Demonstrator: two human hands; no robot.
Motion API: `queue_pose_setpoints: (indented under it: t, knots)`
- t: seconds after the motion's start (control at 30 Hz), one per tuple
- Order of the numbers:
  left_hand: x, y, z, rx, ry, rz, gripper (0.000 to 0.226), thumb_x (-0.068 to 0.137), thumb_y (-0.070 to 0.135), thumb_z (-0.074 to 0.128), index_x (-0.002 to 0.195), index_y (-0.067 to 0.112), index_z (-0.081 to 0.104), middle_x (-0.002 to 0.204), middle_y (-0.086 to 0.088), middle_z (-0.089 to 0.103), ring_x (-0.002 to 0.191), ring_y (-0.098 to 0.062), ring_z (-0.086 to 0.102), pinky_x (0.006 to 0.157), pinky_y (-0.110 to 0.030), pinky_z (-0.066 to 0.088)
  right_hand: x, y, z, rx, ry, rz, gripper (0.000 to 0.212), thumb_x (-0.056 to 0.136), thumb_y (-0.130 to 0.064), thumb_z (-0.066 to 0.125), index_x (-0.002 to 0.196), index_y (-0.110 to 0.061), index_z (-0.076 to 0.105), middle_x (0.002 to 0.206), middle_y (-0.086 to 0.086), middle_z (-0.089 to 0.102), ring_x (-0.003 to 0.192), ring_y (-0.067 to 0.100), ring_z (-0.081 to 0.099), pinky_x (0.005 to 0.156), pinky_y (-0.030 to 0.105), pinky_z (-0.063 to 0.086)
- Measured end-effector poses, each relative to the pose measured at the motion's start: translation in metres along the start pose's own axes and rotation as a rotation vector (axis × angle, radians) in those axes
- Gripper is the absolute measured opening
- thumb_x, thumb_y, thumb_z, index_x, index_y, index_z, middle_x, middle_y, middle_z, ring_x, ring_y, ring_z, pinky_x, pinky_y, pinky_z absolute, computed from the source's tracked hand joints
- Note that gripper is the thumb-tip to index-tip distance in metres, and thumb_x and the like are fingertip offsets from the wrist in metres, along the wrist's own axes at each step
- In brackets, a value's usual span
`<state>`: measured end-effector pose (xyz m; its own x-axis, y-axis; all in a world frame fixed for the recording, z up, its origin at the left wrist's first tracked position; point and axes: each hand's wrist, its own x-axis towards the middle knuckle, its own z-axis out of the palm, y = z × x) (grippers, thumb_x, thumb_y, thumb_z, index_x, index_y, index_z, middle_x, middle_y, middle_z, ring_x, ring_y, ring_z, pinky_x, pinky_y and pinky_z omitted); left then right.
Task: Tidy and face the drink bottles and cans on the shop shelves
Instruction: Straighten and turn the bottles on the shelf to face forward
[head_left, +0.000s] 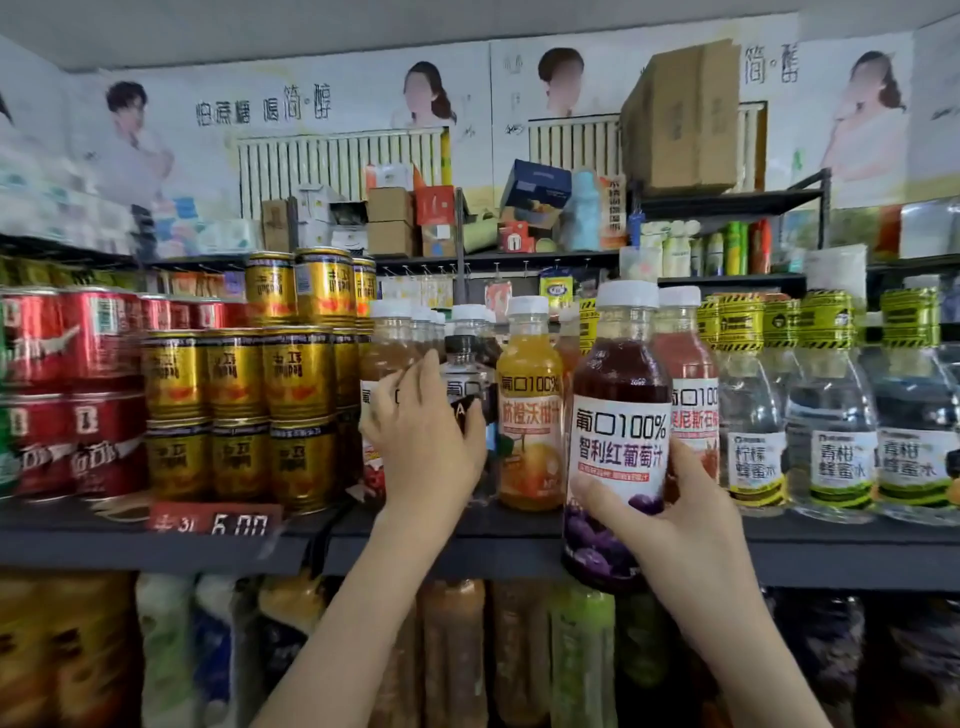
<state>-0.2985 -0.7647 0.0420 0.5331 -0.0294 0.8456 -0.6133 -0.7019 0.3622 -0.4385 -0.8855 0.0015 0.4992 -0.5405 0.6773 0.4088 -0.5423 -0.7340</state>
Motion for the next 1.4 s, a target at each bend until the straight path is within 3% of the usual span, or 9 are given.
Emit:
queue_pose_setpoints:
  t: [0.3, 0.47, 0.67, 0.77, 0.87, 0.93, 1.07, 1.23, 1.4]
  knots:
    - [0.018, -0.009, 0.021, 0.130, -0.027, 0.157, 0.085, 0.086, 0.053, 0.046, 0.148, 0.006, 0.011, 0.151, -0.006, 0.029, 0.142, -0.022, 0.001, 0.105, -0.048, -0.013, -0.002, -0.009, 0.020, -0.032, 0.059, -0.013, 0.030, 0.068, -0.025, 0.081, 0.089, -0.033, 0.060, 0.084, -0.023, 0.069, 0.076, -0.005, 0.063, 0.062, 0.008, 0.046]
    - [0.023, -0.005, 0.019, 0.047, -0.042, 0.132, 0.089, 0.082, 0.054, 0.054, 0.146, 0.006, 0.014, 0.143, -0.012, 0.029, 0.134, -0.027, 0.012, 0.111, -0.046, 0.005, 0.001, -0.007, 0.020, -0.061, 0.065, -0.030, 0.031, 0.069, -0.025, 0.080, 0.089, -0.032, 0.059, 0.083, -0.019, 0.069, 0.076, -0.006, 0.063, 0.063, 0.007, 0.046]
    - [0.019, -0.016, 0.023, -0.166, 0.158, 0.203, 0.080, 0.072, 0.050, 0.070, 0.131, 0.005, 0.043, 0.112, -0.015, 0.043, 0.109, -0.028, 0.031, 0.094, -0.042, 0.032, 0.004, -0.003, 0.021, -0.100, 0.050, -0.073, 0.033, 0.071, -0.025, 0.080, 0.090, -0.036, 0.056, 0.085, -0.016, 0.068, 0.079, -0.006, 0.061, 0.063, 0.006, 0.045]
    - [0.016, -0.019, 0.020, -0.344, 0.106, 0.213, 0.074, 0.073, 0.043, 0.075, 0.132, 0.008, 0.045, 0.115, -0.014, 0.040, 0.108, -0.025, 0.040, 0.094, -0.034, 0.036, 0.006, 0.000, 0.022, -0.125, 0.049, -0.088, 0.034, 0.071, -0.028, 0.080, 0.092, -0.038, 0.055, 0.092, -0.015, 0.067, 0.083, -0.006, 0.060, 0.065, 0.010, 0.047]
    - [0.008, -0.020, 0.010, -0.487, -0.042, 0.221, 0.076, 0.076, 0.041, 0.073, 0.139, 0.023, 0.036, 0.130, -0.001, 0.044, 0.107, -0.005, 0.043, 0.089, -0.014, 0.038, 0.007, 0.002, 0.023, -0.138, 0.067, -0.109, 0.034, 0.070, -0.031, 0.079, 0.093, -0.038, 0.055, 0.093, -0.014, 0.065, 0.085, -0.005, 0.059, 0.067, 0.012, 0.046]
    - [0.000, -0.021, 0.006, -0.544, -0.121, 0.222, 0.077, 0.074, 0.044, 0.074, 0.138, 0.034, 0.032, 0.129, 0.010, 0.050, 0.106, 0.000, 0.048, 0.087, -0.016, 0.043, 0.008, 0.003, 0.026, -0.163, 0.076, -0.129, 0.034, 0.070, -0.033, 0.079, 0.094, -0.035, 0.055, 0.094, -0.013, 0.062, 0.086, -0.004, 0.057, 0.067, 0.012, 0.044]
    - [-0.018, -0.022, -0.003, -0.683, 0.014, 0.052, 0.068, 0.068, 0.043, 0.077, 0.123, 0.030, 0.039, 0.107, 0.019, 0.052, 0.099, -0.002, 0.053, 0.077, -0.007, 0.045, 0.008, 0.006, 0.034, -0.244, 0.079, -0.159, 0.045, 0.068, -0.037, 0.077, 0.105, -0.023, 0.057, 0.101, -0.005, 0.050, 0.093, -0.010, 0.046, 0.072, 0.003, 0.036]
    - [-0.012, -0.029, -0.045, -0.907, 0.282, -0.046, 0.063, 0.068, 0.047, 0.069, 0.120, 0.023, 0.041, 0.104, 0.011, 0.057, 0.091, 0.006, 0.058, 0.071, -0.005, 0.043, 0.008, -0.002, 0.064, -0.265, -0.011, -0.153, 0.051, 0.067, -0.042, 0.076, 0.110, -0.024, 0.056, 0.100, -0.004, 0.052, 0.090, -0.003, 0.047, 0.070, 0.008, 0.039]
    - [-0.001, -0.058, -0.068, -0.996, 0.191, -0.101, 0.053, 0.078, 0.041, 0.069, 0.121, 0.027, 0.041, 0.112, 0.011, 0.058, 0.101, 0.001, 0.059, 0.084, -0.023, 0.051, 0.018, 0.001, 0.112, -0.268, -0.052, -0.088, 0.064, 0.063, -0.060, 0.068, 0.111, -0.019, 0.053, 0.102, -0.003, 0.059, 0.098, 0.018, 0.055, 0.081, 0.037, 0.049]
